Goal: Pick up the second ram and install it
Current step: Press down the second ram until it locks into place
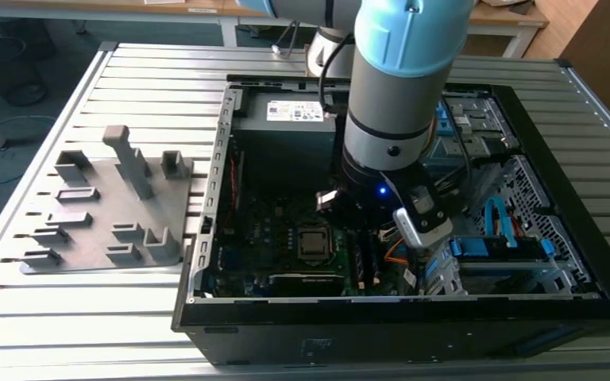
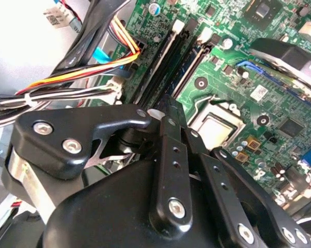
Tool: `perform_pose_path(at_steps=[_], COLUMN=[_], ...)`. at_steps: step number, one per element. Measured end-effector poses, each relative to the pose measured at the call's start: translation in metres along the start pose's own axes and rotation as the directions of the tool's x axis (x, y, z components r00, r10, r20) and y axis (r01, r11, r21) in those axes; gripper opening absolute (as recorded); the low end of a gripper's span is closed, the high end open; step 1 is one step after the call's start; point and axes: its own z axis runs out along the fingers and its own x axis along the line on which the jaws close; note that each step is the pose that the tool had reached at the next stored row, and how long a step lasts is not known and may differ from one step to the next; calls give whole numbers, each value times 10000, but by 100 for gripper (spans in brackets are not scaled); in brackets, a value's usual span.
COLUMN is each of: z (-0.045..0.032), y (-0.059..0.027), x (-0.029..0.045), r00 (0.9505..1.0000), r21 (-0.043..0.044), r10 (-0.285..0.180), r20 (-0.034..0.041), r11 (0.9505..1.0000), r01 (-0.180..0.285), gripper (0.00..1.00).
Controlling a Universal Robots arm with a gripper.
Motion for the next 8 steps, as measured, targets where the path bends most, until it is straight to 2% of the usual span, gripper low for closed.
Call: perform_pose_path(at_steps=[8], z=[64], y=[1], x=[4], r00=[10000], r21=[71], r10=[-3], r20=[-3], r11=[10000], r01=[3], gripper=[10])
